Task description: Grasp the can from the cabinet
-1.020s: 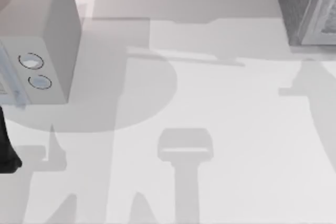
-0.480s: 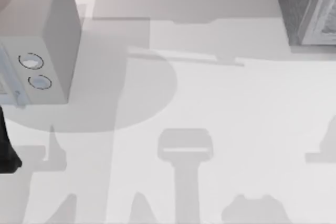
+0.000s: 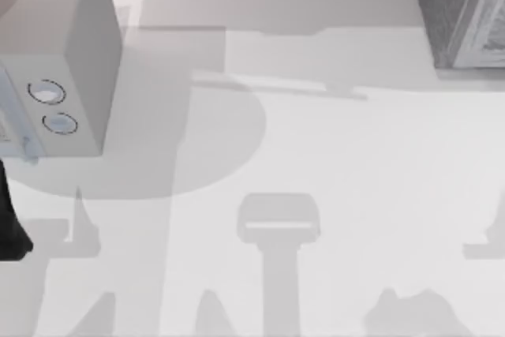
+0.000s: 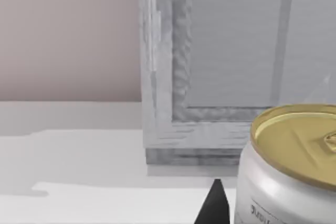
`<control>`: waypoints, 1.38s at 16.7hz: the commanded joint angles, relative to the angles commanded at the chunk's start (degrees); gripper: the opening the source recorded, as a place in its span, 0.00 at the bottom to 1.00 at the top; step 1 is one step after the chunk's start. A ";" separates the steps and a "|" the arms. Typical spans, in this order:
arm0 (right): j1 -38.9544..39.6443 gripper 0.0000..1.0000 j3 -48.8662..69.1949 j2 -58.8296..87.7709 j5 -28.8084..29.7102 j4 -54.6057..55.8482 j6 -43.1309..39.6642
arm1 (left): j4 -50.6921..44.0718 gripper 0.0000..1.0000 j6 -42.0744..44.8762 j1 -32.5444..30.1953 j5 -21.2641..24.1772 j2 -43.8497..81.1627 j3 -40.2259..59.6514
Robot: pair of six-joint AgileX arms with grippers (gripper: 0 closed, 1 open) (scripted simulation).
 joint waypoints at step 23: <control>-27.74 0.00 33.63 103.44 -62.92 76.84 3.76 | 0.00 1.00 0.00 0.00 0.00 0.00 0.00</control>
